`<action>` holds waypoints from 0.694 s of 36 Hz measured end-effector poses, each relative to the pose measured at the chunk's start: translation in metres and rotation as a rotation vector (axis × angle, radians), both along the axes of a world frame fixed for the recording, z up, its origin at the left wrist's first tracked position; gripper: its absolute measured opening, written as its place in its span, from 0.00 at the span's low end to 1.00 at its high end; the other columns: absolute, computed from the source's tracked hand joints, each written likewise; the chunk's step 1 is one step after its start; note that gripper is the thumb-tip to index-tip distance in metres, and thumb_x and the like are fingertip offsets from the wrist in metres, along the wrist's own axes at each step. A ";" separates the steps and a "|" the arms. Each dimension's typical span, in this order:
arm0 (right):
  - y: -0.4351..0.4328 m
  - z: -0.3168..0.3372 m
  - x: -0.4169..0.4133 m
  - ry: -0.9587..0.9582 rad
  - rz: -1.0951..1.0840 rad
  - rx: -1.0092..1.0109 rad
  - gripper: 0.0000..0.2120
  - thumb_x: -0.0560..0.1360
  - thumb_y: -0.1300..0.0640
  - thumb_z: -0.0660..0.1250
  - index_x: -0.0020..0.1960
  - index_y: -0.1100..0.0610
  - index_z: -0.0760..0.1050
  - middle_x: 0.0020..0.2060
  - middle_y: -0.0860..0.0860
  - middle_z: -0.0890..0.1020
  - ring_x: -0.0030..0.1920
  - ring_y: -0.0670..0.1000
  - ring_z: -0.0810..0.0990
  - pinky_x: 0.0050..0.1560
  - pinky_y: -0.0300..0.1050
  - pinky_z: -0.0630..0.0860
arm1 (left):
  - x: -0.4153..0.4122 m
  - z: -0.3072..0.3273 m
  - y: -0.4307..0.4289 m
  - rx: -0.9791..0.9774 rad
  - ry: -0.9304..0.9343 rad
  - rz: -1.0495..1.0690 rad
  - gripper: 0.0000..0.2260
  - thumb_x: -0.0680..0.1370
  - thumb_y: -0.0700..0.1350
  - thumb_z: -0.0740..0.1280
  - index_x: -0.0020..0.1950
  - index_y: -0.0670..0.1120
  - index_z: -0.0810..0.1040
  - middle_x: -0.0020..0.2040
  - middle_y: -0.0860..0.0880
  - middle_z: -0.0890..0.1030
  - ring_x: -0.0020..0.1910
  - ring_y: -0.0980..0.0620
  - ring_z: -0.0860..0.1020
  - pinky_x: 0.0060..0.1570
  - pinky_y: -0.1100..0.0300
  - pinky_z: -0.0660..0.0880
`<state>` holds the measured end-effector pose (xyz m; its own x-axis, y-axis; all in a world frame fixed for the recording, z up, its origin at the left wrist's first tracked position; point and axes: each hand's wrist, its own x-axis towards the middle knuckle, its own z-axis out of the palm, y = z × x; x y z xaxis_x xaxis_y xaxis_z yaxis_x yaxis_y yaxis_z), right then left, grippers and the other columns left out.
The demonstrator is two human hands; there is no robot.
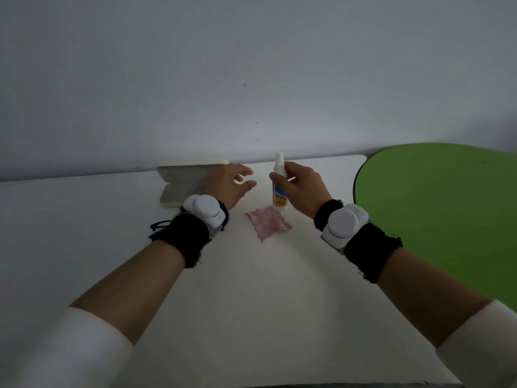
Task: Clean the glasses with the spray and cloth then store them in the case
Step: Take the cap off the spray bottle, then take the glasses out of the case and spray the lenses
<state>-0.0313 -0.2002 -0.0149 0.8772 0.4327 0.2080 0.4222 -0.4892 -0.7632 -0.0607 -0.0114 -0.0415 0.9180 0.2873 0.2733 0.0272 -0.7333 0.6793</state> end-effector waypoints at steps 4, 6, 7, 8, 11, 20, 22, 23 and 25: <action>0.005 0.003 -0.012 0.010 0.006 0.016 0.14 0.80 0.48 0.62 0.51 0.59 0.77 0.45 0.52 0.81 0.47 0.56 0.80 0.51 0.54 0.78 | -0.019 0.008 0.005 -0.036 -0.018 0.055 0.10 0.72 0.43 0.74 0.52 0.43 0.83 0.47 0.44 0.82 0.42 0.49 0.78 0.50 0.57 0.76; 0.008 0.005 -0.017 0.021 -0.004 0.040 0.15 0.80 0.48 0.62 0.51 0.60 0.76 0.45 0.55 0.81 0.48 0.58 0.80 0.50 0.54 0.77 | -0.027 0.012 0.008 -0.098 -0.015 0.075 0.10 0.72 0.41 0.75 0.52 0.41 0.83 0.48 0.41 0.83 0.44 0.48 0.79 0.52 0.55 0.77; 0.010 0.006 -0.020 0.027 -0.005 0.052 0.15 0.80 0.48 0.62 0.50 0.61 0.76 0.44 0.55 0.80 0.48 0.59 0.79 0.50 0.54 0.77 | -0.032 0.013 0.009 -0.110 -0.016 0.079 0.10 0.72 0.41 0.75 0.52 0.41 0.83 0.49 0.41 0.83 0.45 0.49 0.79 0.52 0.58 0.76; 0.012 0.007 -0.024 0.028 0.000 0.064 0.15 0.80 0.49 0.62 0.49 0.61 0.75 0.43 0.56 0.80 0.47 0.59 0.79 0.50 0.55 0.77 | -0.038 0.015 0.011 -0.102 -0.015 0.088 0.10 0.72 0.42 0.75 0.52 0.42 0.83 0.48 0.42 0.83 0.45 0.50 0.79 0.50 0.63 0.75; 0.017 0.010 -0.033 0.034 0.017 0.081 0.15 0.80 0.49 0.62 0.49 0.63 0.75 0.45 0.59 0.80 0.47 0.60 0.79 0.51 0.57 0.77 | -0.052 0.020 0.020 -0.028 -0.007 0.121 0.06 0.72 0.50 0.74 0.46 0.51 0.83 0.44 0.48 0.84 0.45 0.51 0.81 0.46 0.68 0.74; 0.034 0.012 -0.065 0.105 0.108 0.119 0.13 0.80 0.49 0.61 0.49 0.60 0.73 0.36 0.47 0.78 0.44 0.58 0.84 0.50 0.57 0.80 | -0.100 0.023 0.039 0.071 -0.034 0.171 0.05 0.74 0.46 0.72 0.48 0.48 0.84 0.45 0.49 0.85 0.44 0.50 0.81 0.52 0.55 0.77; 0.040 0.012 -0.071 0.099 0.133 0.111 0.12 0.81 0.49 0.61 0.48 0.57 0.73 0.36 0.47 0.78 0.45 0.58 0.84 0.51 0.58 0.80 | -0.109 0.022 0.045 0.095 -0.028 0.181 0.06 0.74 0.46 0.71 0.49 0.46 0.84 0.46 0.48 0.85 0.43 0.50 0.81 0.52 0.56 0.77; 0.042 0.012 -0.073 0.099 0.143 0.110 0.11 0.81 0.49 0.61 0.47 0.55 0.73 0.36 0.47 0.78 0.45 0.58 0.84 0.51 0.58 0.80 | -0.113 0.021 0.048 0.097 -0.025 0.184 0.06 0.74 0.45 0.71 0.49 0.46 0.84 0.46 0.48 0.85 0.43 0.50 0.81 0.51 0.57 0.77; 0.046 0.013 -0.077 0.109 0.148 0.116 0.10 0.81 0.49 0.61 0.45 0.53 0.72 0.36 0.47 0.78 0.45 0.58 0.84 0.50 0.58 0.80 | -0.119 0.020 0.053 0.092 -0.013 0.168 0.07 0.75 0.45 0.71 0.51 0.45 0.84 0.47 0.48 0.85 0.43 0.52 0.80 0.51 0.60 0.76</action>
<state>-0.1086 -0.1546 -0.0019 0.8262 0.5368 0.1710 0.3945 -0.3346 -0.8558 -0.1794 0.0420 -0.0213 0.8553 0.4099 0.3169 0.1465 -0.7780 0.6110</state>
